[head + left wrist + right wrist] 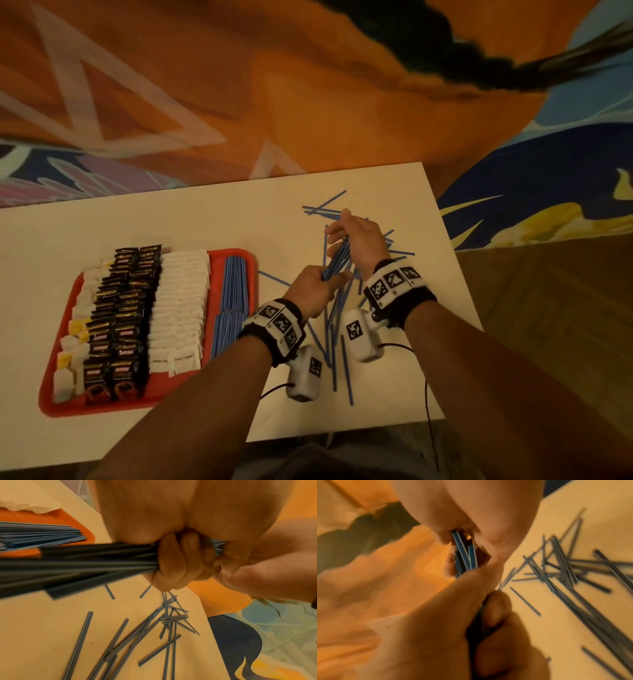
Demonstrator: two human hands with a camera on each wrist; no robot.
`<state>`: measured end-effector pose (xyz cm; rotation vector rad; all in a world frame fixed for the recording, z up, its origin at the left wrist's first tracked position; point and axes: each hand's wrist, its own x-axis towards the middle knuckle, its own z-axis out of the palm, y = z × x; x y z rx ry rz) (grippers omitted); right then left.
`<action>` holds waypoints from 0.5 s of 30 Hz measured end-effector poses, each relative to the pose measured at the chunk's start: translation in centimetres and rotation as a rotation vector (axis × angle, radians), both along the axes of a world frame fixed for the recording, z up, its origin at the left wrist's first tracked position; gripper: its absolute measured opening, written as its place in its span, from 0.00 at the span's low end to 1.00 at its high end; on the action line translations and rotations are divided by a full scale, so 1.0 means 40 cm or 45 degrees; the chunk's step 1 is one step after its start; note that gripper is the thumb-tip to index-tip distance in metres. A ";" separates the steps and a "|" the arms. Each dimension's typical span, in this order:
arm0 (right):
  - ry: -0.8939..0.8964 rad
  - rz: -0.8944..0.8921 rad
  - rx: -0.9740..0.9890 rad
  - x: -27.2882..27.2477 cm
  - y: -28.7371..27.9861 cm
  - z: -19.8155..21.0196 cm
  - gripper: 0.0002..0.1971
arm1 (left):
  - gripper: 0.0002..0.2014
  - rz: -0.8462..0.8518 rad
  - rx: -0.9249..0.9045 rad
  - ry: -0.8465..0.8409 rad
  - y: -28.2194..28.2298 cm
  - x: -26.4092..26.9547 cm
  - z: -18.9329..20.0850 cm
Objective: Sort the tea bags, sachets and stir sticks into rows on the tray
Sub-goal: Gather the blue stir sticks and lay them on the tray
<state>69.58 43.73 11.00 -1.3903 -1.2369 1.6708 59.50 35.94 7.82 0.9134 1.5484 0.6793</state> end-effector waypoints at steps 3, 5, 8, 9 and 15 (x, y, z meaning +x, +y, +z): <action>-0.173 0.107 0.166 -0.001 0.007 0.049 0.25 | 0.22 0.018 0.052 -0.038 0.007 -0.001 0.036; -0.199 0.142 0.170 -0.008 0.012 0.079 0.24 | 0.22 0.043 0.084 -0.076 0.011 -0.002 0.056; -0.149 0.181 0.139 -0.024 0.021 0.119 0.23 | 0.22 0.087 0.125 -0.166 0.016 -0.003 0.095; -0.121 0.189 0.128 -0.028 0.020 0.137 0.22 | 0.23 0.101 0.137 -0.185 0.016 -0.005 0.107; 0.285 0.105 -0.005 -0.030 -0.017 0.194 0.14 | 0.18 0.314 0.236 -0.380 0.038 -0.033 0.214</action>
